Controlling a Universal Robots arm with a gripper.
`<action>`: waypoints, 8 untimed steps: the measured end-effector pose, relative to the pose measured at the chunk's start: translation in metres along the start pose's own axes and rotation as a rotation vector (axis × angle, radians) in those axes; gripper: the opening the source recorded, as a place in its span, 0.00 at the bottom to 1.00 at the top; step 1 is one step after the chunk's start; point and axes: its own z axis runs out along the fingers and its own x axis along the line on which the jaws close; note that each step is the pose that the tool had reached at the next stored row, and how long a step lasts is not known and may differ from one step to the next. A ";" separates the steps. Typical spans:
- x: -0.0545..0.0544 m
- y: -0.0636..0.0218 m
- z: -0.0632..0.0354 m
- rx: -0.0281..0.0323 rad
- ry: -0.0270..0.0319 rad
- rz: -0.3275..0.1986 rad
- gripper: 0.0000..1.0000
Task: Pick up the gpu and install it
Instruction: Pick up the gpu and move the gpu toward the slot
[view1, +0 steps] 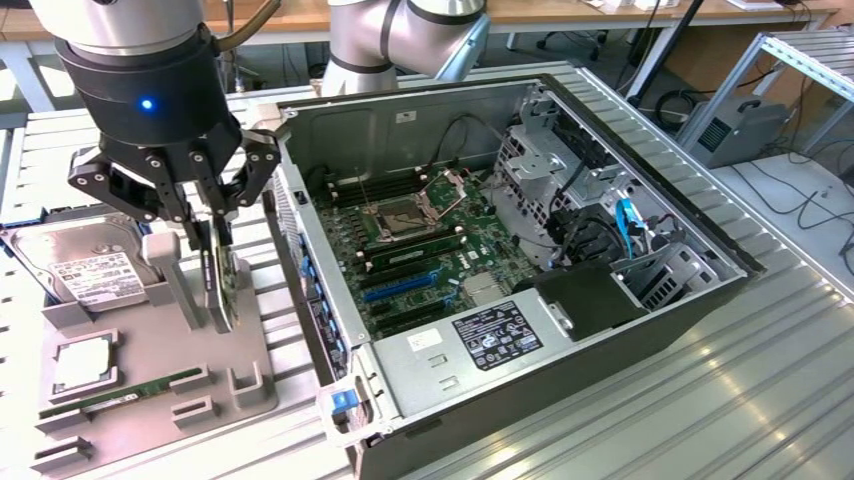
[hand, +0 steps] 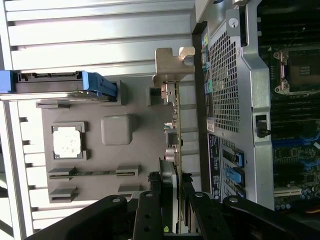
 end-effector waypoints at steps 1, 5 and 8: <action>0.000 0.0000 -0.0004 0.0001 0.0000 0.000 0.27; 0.000 0.0000 -0.0026 0.0000 0.0000 0.000 0.27; 0.000 0.0000 -0.0043 0.0000 0.0000 0.000 0.27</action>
